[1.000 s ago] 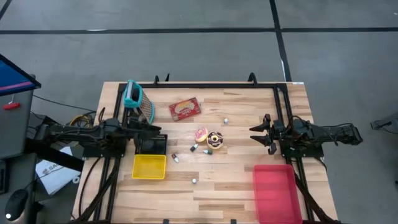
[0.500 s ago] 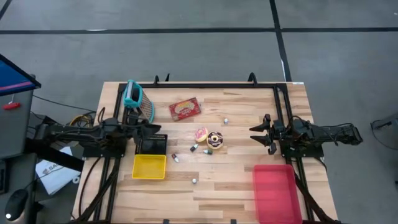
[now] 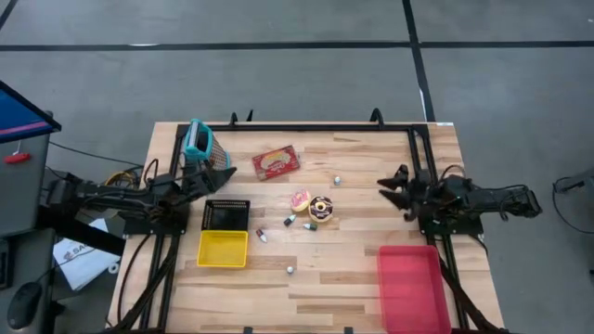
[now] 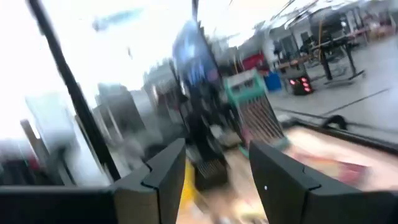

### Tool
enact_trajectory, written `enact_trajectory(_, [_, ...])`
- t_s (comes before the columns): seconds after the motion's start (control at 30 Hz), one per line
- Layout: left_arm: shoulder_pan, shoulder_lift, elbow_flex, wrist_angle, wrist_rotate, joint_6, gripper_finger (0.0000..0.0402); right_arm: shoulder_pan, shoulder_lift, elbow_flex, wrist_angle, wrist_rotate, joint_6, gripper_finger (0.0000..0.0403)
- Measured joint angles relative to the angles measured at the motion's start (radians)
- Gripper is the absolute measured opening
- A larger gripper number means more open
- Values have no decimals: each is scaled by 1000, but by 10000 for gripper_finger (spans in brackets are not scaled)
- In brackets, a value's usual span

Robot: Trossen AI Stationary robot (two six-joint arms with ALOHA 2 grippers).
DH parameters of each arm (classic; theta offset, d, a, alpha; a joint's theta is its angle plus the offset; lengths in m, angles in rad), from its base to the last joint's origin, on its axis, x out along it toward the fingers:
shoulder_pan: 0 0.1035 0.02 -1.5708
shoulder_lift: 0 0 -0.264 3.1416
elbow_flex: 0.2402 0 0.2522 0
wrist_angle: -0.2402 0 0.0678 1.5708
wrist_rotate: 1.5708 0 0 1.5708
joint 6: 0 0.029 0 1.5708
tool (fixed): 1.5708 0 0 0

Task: Pick & Place Food Item
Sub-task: Put the red popcorn bag into the pink bin

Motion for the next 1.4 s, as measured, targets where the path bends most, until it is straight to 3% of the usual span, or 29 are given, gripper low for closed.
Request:
enact_trajectory(0.13, [-12,83,71,14,1,10,167,0,0,20,62,100,392,171])
enact_trajectory(0.2, [-28,136,111,14,9,23,167,0,0,28,69,112,468,171])
enact_trajectory(0.4, [-115,304,208,11,44,70,167,29,0,28,63,104,513,171])
enact_trajectory(0.6, [-338,521,385,-141,22,66,167,114,0,30,147,97,508,171])
enact_trajectory(0.7, [-449,643,501,-244,-73,86,167,159,0,30,165,142,506,171])
enact_trajectory(0.8, [-499,745,638,-313,-186,218,167,201,0,30,175,211,505,171])
enact_trajectory(1.0, [-422,911,929,-628,-336,589,167,267,0,31,211,307,480,171])
enact_trajectory(1.1, [-322,955,1029,-694,-344,743,167,288,0,32,227,328,465,171])
enact_trajectory(1.23, [-186,1001,1139,-778,-279,836,168,312,0,33,252,330,424,171])
enact_trajectory(1.4, [-38,1062,1306,-1148,-131,863,196,343,0,33,344,332,321,171])
